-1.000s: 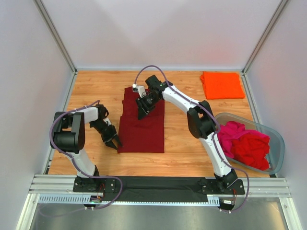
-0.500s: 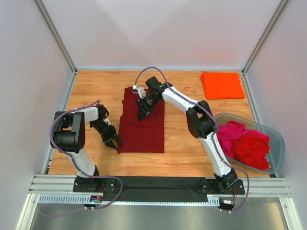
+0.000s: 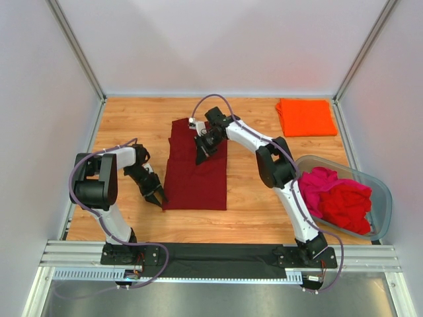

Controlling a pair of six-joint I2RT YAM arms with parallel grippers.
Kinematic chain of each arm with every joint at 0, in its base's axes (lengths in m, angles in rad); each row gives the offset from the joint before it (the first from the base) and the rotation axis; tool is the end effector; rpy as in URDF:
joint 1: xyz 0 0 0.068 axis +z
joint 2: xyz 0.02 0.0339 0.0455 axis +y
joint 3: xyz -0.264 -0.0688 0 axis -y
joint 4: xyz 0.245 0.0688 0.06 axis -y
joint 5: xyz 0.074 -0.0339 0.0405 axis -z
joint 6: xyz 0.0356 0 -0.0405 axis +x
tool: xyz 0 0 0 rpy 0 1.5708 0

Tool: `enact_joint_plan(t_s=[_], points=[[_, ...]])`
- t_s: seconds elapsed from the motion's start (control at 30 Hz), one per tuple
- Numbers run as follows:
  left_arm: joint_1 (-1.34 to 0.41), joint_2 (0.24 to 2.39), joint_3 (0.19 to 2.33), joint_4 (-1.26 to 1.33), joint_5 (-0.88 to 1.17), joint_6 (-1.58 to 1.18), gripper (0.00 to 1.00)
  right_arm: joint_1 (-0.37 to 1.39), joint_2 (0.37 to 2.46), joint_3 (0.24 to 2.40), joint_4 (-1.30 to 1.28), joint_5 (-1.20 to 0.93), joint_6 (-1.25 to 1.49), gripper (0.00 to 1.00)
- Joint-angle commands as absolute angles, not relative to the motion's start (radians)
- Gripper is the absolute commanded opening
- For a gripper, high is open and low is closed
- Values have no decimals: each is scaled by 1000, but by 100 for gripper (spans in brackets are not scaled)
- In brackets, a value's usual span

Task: Fold and stack the t-shirts
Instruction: Fold the tshirt

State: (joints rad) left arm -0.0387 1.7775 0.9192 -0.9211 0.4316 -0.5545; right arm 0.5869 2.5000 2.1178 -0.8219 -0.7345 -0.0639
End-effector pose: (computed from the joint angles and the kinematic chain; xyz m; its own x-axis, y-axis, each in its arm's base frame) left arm 0.2570 -0.0249 0.1217 -0.8040 -0.4475 0.3915 -0.5584 0.7944 -0.2389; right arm 0.4174 0.3063 0.1420 -0.7367 -0.5469 -0.3978 -0.6595 0.4509 0.6015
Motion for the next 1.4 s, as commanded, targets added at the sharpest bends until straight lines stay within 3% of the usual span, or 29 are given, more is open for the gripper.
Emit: enact_joint_plan(t_s=[0.0, 0.13, 0.17, 0.2, 0.27, 0.47, 0.63, 0.77, 1.0, 1.17, 1.37], points=[[-40, 1786, 910, -902, 371, -546, 41, 566, 2505, 2155, -767, -713, -48, 0], [-40, 1784, 900, -899, 371, -551, 41, 561, 2507, 2155, -744, -718, -25, 1], [-40, 1783, 900, -900, 371, -554, 41, 558, 2508, 2161, -741, -719, -17, 13], [-40, 1778, 903, -907, 373, -554, 41, 557, 2508, 2164, -735, -724, -8, 18], [-40, 1766, 925, -922, 380, -555, 41, 554, 2493, 2177, -741, -721, 32, 23], [-40, 1715, 1112, -1063, 255, -532, 42, 494, 2299, 2122, -794, -437, 224, 32], [-40, 1726, 1290, -1045, 267, -511, 42, 433, 2120, 1855, -773, -449, 353, 38], [-40, 1776, 1342, -919, 438, -525, 43, 408, 2082, 1766, -767, -454, 331, 34], [-55, 1882, 1327, -689, 635, -591, 43, 411, 2111, 1712, -695, -675, 365, 13], [-60, 1976, 1339, -649, 641, -592, 42, 411, 2161, 1658, -631, -726, 393, 14], [-60, 2054, 1384, -658, 565, -572, 42, 362, 2226, 1562, -516, -620, 454, 13]])
